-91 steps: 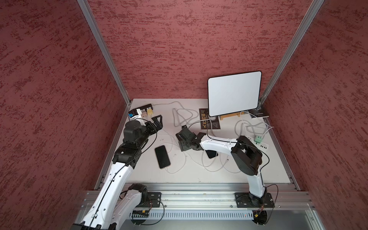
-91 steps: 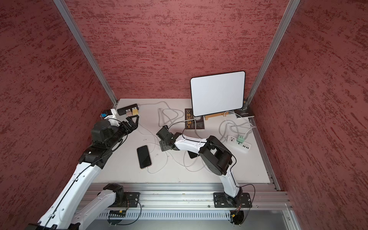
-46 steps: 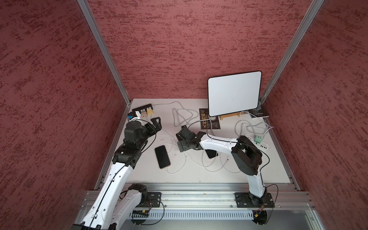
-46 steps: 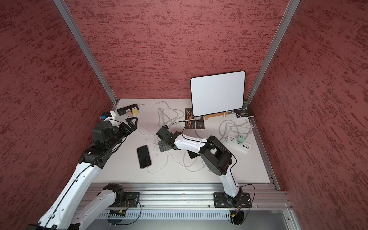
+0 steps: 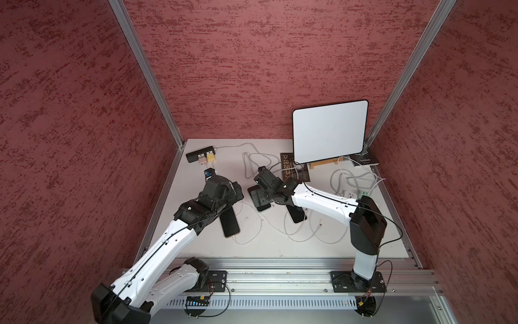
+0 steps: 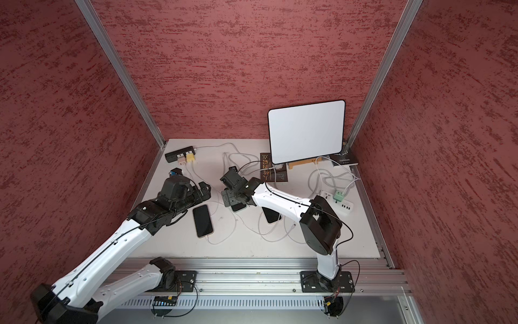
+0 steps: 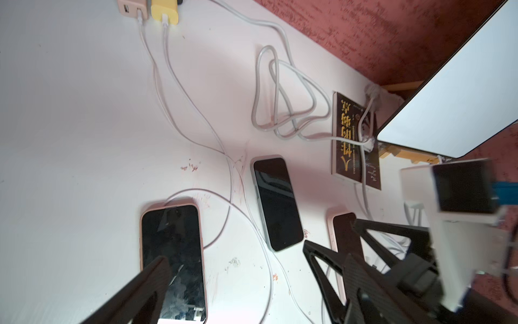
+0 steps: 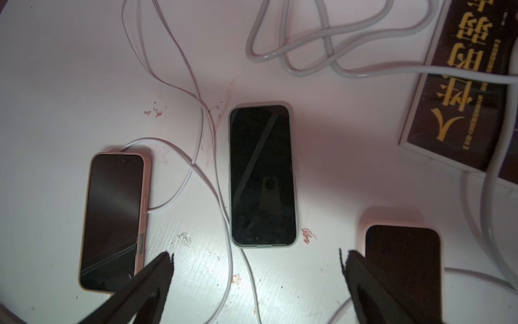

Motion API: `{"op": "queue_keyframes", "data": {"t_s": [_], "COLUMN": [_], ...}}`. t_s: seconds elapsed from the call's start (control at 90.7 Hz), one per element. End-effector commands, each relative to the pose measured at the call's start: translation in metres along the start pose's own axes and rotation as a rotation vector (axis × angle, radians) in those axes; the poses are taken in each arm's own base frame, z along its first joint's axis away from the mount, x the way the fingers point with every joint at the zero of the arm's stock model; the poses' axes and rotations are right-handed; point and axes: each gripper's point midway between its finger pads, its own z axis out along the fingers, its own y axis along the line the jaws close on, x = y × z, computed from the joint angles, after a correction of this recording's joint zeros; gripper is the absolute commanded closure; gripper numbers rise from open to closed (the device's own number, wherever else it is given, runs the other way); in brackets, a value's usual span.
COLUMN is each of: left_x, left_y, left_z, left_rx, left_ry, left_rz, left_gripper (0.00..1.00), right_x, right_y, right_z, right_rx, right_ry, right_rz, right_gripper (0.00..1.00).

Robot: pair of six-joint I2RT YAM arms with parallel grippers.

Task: Unplug the charging cable from the phone
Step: Place the phone at the center of the board, then pick up the phone at the center of the board.

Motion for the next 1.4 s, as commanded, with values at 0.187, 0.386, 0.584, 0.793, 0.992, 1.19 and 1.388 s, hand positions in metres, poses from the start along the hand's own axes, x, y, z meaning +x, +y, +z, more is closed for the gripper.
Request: {"op": "queue_keyframes", "data": {"t_s": [0.187, 0.386, 0.584, 0.793, 0.992, 1.19, 1.388], "left_x": [0.06, 0.087, 0.098, 0.102, 0.102, 0.103, 0.108], "left_y": [0.035, 0.054, 0.068, 0.075, 0.083, 0.087, 0.093], "left_z": [0.021, 0.031, 0.046, 0.066, 0.076, 0.086, 0.093], "left_rx": [-0.21, -0.243, -0.253, -0.213, -0.219, -0.233, -0.269], "left_ry": [0.135, 0.19, 0.218, 0.256, 0.277, 0.297, 0.319], "left_rz": [0.003, 0.01, 0.007, -0.027, -0.027, -0.022, -0.018], "left_gripper": [0.0, 0.0, 0.0, 0.0, 0.0, 0.0, 0.0], "right_x": [-0.02, -0.014, -0.006, 0.001, 0.002, 0.003, 0.006], "right_y": [-0.027, -0.04, -0.041, -0.042, -0.04, -0.038, -0.038], "right_z": [-0.024, -0.024, -0.023, -0.02, -0.019, -0.018, -0.015], "right_rx": [0.059, 0.069, 0.047, 0.044, 0.032, 0.022, 0.019], "right_ry": [-0.047, -0.057, -0.051, -0.037, -0.034, -0.032, -0.021], "right_rz": [0.001, 0.008, 0.018, 0.033, 0.047, 0.054, 0.057], "right_gripper": [0.01, 0.01, 0.01, 0.01, 0.01, 0.01, 0.01]}}
